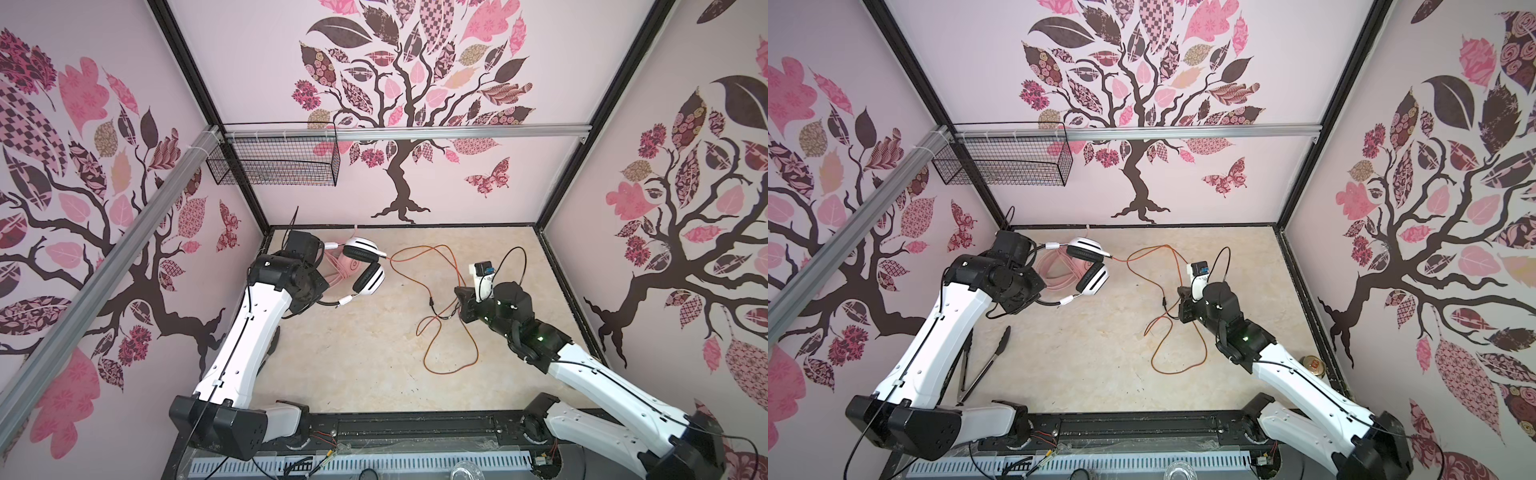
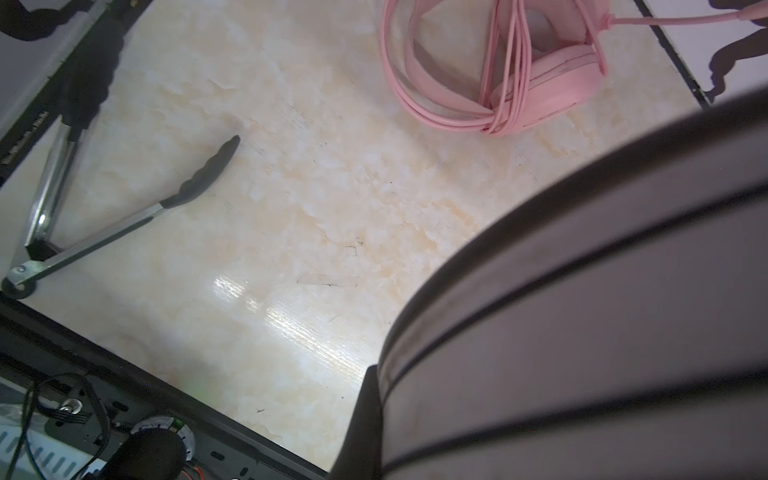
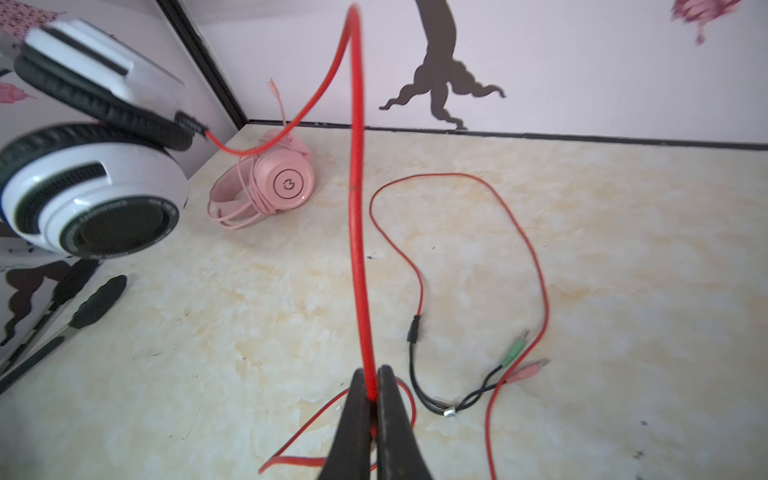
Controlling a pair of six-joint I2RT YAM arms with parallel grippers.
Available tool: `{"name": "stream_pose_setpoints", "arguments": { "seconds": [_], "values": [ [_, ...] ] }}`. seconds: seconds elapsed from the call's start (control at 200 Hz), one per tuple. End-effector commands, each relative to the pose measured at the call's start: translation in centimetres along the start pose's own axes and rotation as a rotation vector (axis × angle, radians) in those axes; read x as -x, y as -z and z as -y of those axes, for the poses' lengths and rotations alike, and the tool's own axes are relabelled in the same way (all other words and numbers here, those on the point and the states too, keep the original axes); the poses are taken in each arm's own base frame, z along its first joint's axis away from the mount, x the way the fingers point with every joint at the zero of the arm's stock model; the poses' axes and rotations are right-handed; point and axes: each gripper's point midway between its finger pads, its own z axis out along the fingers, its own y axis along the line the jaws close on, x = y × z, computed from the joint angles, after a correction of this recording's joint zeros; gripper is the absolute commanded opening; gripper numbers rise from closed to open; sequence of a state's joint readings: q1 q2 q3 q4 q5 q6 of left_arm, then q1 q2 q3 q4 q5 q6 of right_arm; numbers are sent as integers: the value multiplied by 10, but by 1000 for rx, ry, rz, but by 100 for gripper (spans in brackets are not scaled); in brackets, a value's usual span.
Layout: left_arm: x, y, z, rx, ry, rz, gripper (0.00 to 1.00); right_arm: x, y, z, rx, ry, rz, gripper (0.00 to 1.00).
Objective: Wrap the headphones
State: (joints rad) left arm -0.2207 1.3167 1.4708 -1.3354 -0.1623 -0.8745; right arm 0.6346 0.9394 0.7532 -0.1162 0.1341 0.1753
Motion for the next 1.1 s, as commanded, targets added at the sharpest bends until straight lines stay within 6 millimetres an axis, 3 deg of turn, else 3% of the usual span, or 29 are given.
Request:
{"name": "stream_pose_setpoints", "arguments": {
  "seconds": [0.0,0.24,0.495,0.57,0.765,0.895,0.92,1.095],
  "values": [
    [17,1,2,1,-20,95,0,-29,10,9,-152,231,-179,0],
    [30,14,-9,15,-32,204,0,-3,31,-24,-373,537,-86,0],
    [28,6,-8,57,-131,194,0,8,57,-117,-373,1050,136,0],
    [27,3,-10,75,-139,186,0,17,62,-121,-366,1035,160,0],
    [14,-3,0,5,-203,146,0,56,79,-101,-365,862,251,0],
    [2,-6,14,-34,-282,105,0,51,75,-122,-234,960,267,0],
    [-1,-6,17,-39,-305,96,0,54,70,-116,-256,969,258,0],
    [-20,-4,34,-79,-394,61,0,61,58,-132,-172,965,261,0]
  ]
}}
